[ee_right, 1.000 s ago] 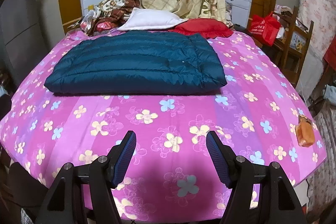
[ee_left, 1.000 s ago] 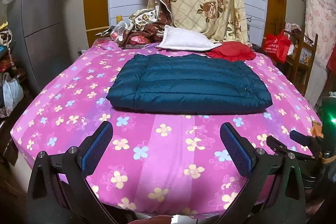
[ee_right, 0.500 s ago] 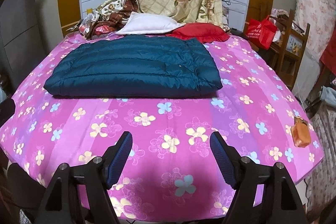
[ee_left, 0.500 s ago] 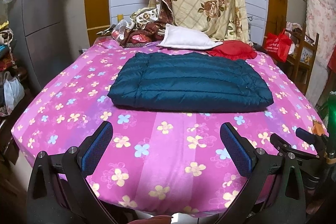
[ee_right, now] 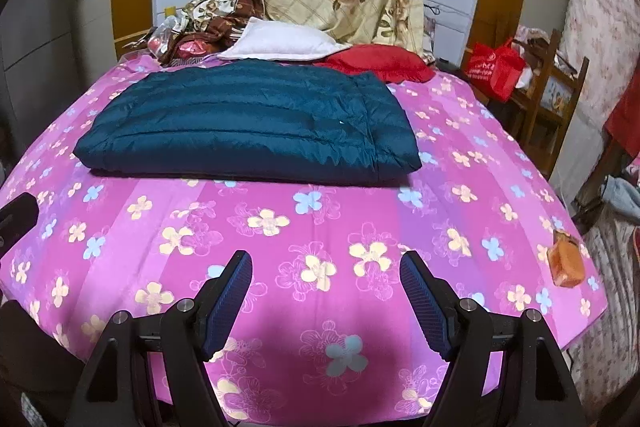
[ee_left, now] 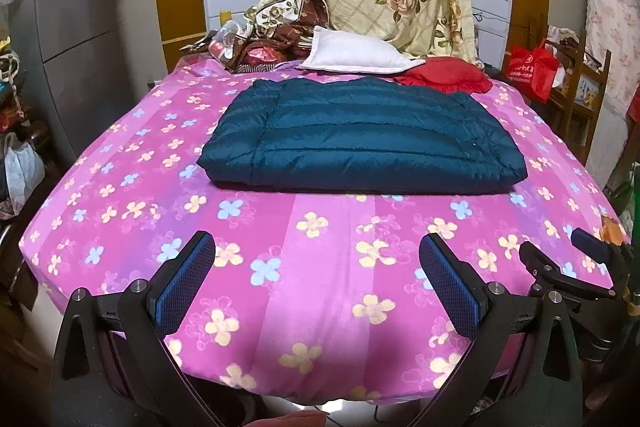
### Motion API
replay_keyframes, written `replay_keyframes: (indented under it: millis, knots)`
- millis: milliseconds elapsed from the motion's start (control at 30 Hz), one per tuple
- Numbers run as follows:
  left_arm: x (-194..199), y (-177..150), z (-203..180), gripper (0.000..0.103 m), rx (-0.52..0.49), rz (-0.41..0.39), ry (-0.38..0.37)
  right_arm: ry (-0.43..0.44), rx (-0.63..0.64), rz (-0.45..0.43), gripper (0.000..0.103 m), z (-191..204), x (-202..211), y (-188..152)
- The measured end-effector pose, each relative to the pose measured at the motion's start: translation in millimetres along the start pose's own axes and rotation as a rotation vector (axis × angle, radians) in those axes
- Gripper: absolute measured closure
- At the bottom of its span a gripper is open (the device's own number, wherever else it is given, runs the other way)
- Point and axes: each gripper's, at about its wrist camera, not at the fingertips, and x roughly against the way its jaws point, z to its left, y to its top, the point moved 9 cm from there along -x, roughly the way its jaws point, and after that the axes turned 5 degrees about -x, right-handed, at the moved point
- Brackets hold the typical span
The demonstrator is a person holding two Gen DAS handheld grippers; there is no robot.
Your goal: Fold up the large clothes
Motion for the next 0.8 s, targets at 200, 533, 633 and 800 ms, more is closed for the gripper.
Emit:
replay_keyframes:
  millis: [200,533,633,800]
  knots:
    - [-4,-3,-3,0.001,0.009,0.021,-0.016,0.005,-0.024,0.020,0.029,-3,-3,-2]
    - [-12,-11,-11,0.001,0.000,0.066,-0.040,-0.010,-0.013,0.034,0.029,-5,-8,-5]
    - [-15,-15,-14,0.001,0.003,0.086,-0.056,-0.013,-0.021,0.045,0.029,-7,-10,-6]
    - [-19,-17,-16,0.001,0.002,0.097,-0.056,-0.023,-0.027,0.053,0.029,-8,-13,-7]
